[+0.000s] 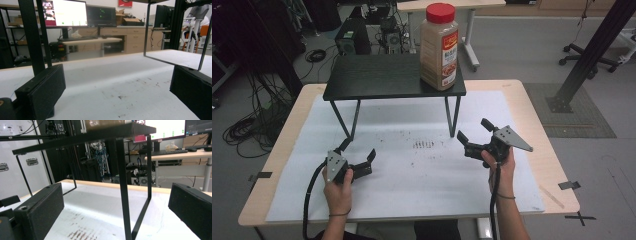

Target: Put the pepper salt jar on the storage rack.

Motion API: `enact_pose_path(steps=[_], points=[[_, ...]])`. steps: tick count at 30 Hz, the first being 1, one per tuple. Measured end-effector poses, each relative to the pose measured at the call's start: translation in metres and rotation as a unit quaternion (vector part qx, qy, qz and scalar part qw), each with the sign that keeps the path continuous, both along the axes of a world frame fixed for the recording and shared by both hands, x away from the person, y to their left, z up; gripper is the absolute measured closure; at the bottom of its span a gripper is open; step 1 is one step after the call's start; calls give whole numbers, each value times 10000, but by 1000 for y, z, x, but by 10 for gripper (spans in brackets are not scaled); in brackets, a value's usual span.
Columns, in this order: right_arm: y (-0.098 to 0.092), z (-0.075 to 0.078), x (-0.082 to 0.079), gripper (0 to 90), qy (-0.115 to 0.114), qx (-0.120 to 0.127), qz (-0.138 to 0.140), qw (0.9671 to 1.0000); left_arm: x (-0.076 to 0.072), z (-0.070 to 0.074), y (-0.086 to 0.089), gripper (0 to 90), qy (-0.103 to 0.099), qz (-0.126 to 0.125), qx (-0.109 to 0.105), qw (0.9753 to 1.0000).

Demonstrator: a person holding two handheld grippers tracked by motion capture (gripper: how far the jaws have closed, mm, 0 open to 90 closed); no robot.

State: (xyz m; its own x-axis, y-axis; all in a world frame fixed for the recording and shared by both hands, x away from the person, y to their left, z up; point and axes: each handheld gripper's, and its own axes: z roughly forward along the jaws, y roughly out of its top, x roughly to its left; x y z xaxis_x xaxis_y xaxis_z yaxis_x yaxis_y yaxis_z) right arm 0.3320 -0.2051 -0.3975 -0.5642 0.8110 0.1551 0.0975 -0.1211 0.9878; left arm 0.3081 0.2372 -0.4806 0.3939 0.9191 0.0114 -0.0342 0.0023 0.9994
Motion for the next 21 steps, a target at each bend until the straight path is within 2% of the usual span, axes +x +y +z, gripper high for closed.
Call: enact_pose_path(steps=[21], points=[[-6,-50,0,4,390,79,-120,9991,0,0,0,4,-1,-7,-2,10000]])
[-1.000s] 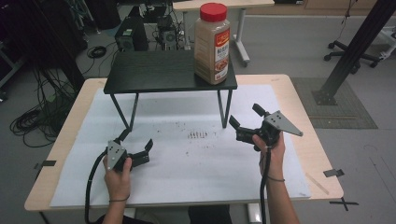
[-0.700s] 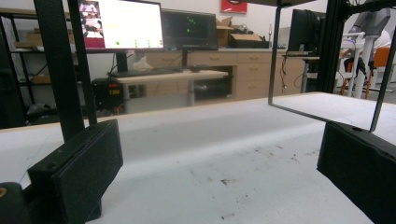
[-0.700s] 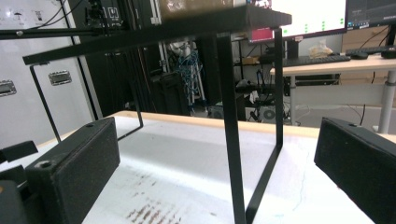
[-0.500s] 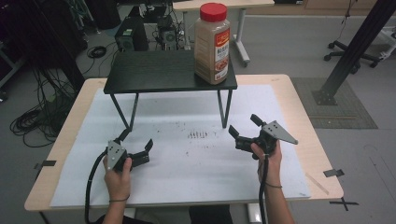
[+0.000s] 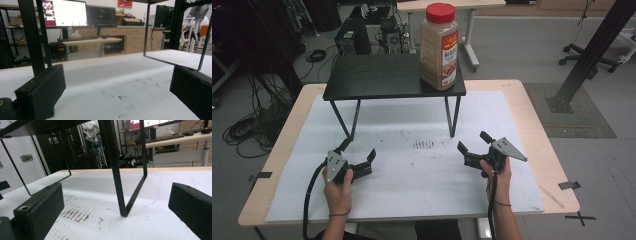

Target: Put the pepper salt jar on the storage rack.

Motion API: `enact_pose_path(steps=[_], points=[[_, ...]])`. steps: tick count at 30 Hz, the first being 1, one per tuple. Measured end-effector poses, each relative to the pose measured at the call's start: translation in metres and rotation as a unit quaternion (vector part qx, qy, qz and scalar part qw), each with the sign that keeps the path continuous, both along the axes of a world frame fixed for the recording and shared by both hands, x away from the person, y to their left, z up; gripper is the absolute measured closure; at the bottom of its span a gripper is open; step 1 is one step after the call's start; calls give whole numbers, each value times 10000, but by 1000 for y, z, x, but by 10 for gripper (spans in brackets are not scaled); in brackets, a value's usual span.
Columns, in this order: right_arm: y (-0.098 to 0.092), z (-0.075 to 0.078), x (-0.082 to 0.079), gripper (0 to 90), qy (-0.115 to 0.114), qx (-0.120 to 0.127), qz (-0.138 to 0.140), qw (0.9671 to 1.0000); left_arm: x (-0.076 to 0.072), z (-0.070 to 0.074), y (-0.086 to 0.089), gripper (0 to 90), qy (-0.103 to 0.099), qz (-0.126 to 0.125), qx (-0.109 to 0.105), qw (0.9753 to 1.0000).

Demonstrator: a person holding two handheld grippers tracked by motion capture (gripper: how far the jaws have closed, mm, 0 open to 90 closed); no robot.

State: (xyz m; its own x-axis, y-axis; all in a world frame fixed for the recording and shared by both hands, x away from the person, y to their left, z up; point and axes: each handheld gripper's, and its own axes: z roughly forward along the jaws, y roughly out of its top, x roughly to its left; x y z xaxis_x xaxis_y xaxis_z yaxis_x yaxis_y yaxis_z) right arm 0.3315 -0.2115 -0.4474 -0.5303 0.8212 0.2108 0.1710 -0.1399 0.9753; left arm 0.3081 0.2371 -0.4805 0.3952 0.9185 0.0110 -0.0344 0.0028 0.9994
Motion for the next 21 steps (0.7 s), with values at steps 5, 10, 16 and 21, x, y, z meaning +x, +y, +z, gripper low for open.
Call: enact_pose_path(steps=[5,10,16,21], points=[[-1,-9,0,4,48,-6,-16,10000,0,0,0,4,-2,-1,2,10000],[-1,-18,-1,4,119,-9,-68,9999,0,0,0,4,1,0,-1,10000],[-2,-24,-2,4,148,5,-97,9998,0,0,0,4,2,0,-3,10000],[-3,-26,-2,4,161,29,-115,9998,0,0,0,4,4,2,-4,10000]])
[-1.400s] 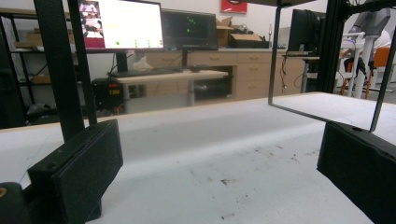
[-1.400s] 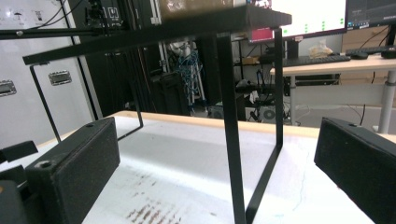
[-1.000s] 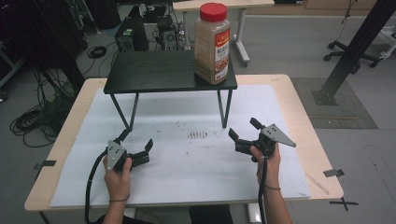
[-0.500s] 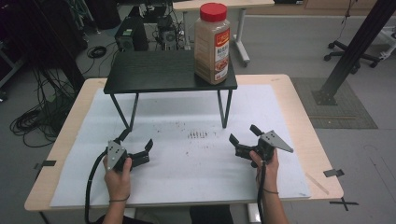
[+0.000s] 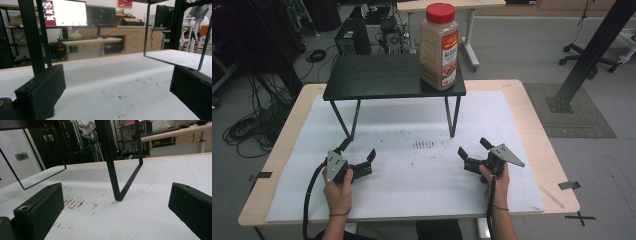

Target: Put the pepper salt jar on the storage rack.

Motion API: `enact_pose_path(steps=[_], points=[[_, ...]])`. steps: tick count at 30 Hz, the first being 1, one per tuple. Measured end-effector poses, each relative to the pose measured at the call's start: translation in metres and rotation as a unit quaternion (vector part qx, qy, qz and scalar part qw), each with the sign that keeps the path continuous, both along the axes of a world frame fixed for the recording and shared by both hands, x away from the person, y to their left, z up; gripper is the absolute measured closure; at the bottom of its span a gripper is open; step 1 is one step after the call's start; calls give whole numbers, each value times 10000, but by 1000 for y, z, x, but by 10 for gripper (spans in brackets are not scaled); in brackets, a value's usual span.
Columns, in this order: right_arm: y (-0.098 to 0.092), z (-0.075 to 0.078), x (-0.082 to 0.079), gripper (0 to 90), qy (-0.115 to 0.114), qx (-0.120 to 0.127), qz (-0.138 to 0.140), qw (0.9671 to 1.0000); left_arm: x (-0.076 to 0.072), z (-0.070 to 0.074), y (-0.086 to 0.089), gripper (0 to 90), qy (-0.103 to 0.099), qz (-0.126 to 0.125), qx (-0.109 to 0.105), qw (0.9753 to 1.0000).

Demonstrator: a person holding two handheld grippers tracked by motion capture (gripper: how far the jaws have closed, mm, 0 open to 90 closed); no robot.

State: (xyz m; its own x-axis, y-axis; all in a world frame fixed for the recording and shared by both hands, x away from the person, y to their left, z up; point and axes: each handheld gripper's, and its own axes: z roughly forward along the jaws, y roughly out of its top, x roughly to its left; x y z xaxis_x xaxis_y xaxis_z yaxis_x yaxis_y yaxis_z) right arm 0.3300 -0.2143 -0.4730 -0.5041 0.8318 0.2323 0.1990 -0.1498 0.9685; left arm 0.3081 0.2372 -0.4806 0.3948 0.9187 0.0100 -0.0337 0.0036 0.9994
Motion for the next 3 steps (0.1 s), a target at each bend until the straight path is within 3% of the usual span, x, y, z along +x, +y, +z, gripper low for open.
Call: enact_pose_path(steps=[3], points=[[0,-1,0,4,17,-6,16,10000,0,0,0,4,-4,2,6,10000]])
